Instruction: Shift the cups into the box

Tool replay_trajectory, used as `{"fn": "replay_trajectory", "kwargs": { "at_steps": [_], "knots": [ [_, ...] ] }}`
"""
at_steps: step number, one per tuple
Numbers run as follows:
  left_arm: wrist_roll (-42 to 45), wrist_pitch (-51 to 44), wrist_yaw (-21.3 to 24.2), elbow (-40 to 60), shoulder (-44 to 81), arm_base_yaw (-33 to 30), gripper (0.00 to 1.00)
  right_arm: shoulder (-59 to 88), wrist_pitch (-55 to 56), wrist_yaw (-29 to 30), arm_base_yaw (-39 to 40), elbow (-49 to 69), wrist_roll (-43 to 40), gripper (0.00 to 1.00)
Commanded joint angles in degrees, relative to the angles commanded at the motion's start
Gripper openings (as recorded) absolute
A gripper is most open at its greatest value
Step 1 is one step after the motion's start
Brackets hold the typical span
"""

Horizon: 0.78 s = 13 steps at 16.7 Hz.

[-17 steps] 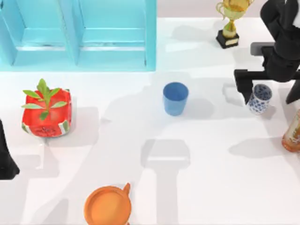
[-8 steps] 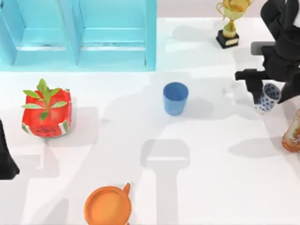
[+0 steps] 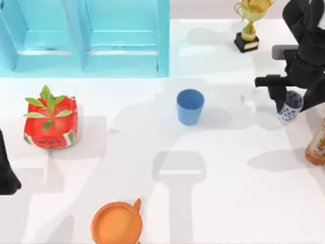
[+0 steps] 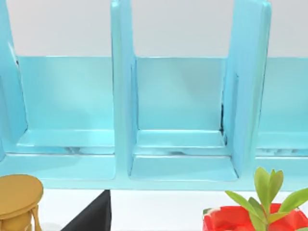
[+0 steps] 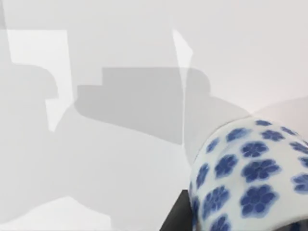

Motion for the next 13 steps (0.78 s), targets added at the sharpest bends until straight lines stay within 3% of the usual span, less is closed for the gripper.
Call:
{"fn": "replay_trajectory", "kwargs": {
  "at_steps": [13],
  "knots": [
    [0.0,0.0,0.0,0.0,0.0,0.0,1.0,-1.3,-5.7,-0.3,0.2,5.6,-1.2,0.0]
  ]
}}
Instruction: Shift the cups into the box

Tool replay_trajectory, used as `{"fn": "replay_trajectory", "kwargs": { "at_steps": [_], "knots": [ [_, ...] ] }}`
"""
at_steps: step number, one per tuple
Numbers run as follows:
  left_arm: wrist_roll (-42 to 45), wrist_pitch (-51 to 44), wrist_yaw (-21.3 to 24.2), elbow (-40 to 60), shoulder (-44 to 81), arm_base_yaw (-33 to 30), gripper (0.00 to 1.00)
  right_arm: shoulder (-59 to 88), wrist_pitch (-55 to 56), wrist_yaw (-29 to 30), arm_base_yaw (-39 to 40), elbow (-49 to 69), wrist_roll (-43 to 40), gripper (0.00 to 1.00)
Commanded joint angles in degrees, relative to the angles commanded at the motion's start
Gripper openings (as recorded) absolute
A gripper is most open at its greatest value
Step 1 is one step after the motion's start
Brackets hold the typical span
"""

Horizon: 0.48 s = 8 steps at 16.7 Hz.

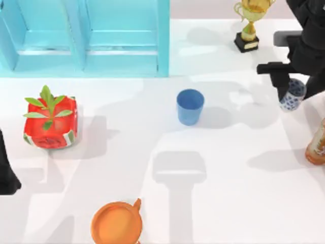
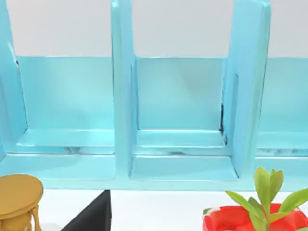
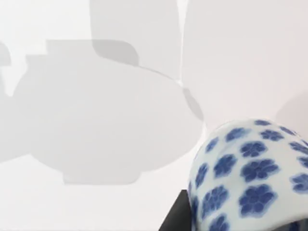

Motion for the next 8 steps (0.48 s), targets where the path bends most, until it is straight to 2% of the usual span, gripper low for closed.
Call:
{"fn": "replay_trajectory", "kwargs": {
  "at_steps": [8],
  "knots": [
    [0.0,0.0,0.0,0.0,0.0,0.0,1.0,-2.2,-12.4,-0.1,-9.8,10.1,-9.5,0.0]
  ]
}}
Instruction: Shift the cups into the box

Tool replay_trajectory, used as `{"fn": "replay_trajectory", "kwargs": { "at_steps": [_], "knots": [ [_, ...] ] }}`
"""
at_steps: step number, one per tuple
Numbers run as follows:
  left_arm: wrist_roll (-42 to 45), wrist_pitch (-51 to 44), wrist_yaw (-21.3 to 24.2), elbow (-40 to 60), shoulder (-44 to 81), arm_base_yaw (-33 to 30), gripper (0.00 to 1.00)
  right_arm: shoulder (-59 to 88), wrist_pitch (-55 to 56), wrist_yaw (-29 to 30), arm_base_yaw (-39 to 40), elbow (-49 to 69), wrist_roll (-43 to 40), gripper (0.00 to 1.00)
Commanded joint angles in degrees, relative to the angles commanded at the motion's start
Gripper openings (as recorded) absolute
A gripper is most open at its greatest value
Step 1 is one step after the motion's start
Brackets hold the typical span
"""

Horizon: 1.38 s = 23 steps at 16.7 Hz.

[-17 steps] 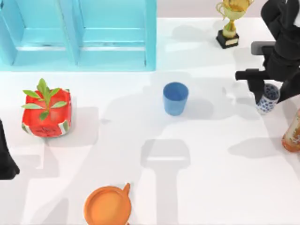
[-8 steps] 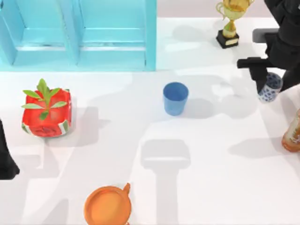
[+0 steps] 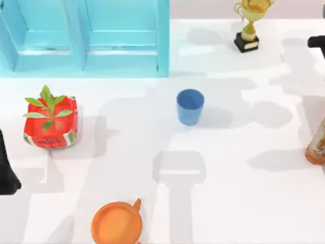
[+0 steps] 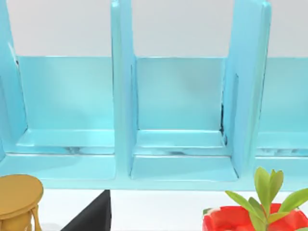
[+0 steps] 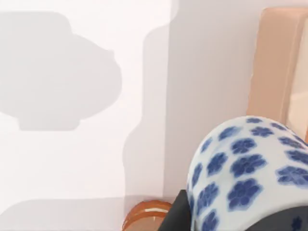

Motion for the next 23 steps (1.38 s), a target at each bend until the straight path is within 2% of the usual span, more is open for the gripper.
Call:
{"fn": "replay_trajectory", "kwargs": {
  "at_steps": [3,10,13,20,23],
  "knots": [
    [0.0,0.0,0.0,0.0,0.0,0.0,1.0,-0.1,-2.2,0.4,-3.3,1.0,-2.2,0.0],
    [0.0,0.0,0.0,0.0,0.0,0.0,1.0,-1.9,-1.9,0.5,-5.0,-1.1,-4.0,0.0],
    [0.0,0.0,0.0,0.0,0.0,0.0,1.0,-9.0,-1.5,0.5,-10.8,-8.5,-9.7,0.0],
    [0.0,0.0,0.0,0.0,0.0,0.0,1.0,-35.5,0.1,-0.7,-29.4,-36.3,-28.6,0.0],
    [0.0,0.0,0.0,0.0,0.0,0.0,1.0,-41.4,0.8,-1.1,-34.6,-42.2,-34.0,0.0]
  ]
}}
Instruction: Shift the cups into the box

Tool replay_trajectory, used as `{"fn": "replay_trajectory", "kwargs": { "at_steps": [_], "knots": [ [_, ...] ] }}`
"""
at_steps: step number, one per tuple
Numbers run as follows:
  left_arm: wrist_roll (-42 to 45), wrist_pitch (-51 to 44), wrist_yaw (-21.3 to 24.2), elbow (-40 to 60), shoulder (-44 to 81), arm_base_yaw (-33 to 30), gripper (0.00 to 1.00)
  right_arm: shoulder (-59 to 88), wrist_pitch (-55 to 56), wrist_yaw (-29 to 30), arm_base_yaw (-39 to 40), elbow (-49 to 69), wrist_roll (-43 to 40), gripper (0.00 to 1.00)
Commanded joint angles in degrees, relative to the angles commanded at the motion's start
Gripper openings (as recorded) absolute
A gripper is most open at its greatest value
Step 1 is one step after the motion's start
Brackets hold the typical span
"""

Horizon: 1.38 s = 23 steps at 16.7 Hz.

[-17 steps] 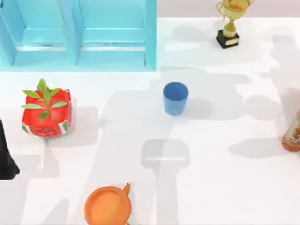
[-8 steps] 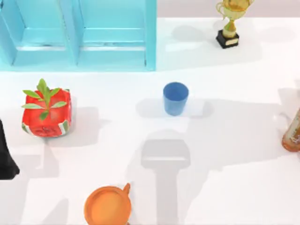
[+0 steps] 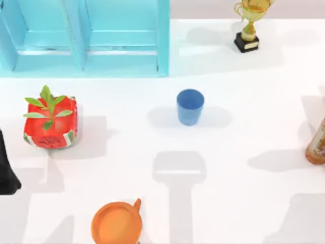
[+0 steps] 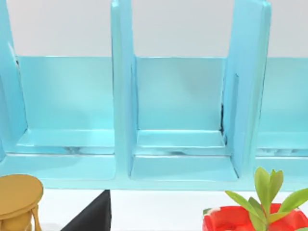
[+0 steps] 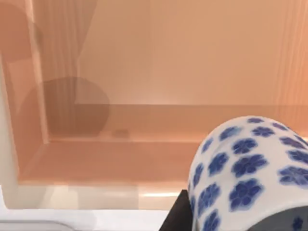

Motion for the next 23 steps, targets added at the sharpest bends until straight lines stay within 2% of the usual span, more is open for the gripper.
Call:
{"fn": "replay_trajectory", "kwargs": {
  "at_steps": [7,14,19,23],
  "knots": [
    [0.0,0.0,0.0,0.0,0.0,0.0,1.0,-0.7,1.0,0.0,-0.5,-1.8,-0.6,0.0],
    [0.0,0.0,0.0,0.0,0.0,0.0,1.0,-0.1,14.2,0.0,-0.3,-13.9,-0.3,0.0],
    [0.0,0.0,0.0,0.0,0.0,0.0,1.0,0.2,15.0,0.0,-0.3,-14.7,-0.3,0.0],
    [0.0,0.0,0.0,0.0,0.0,0.0,1.0,0.2,15.0,0.0,-0.3,-14.7,-0.3,0.3]
  ]
}}
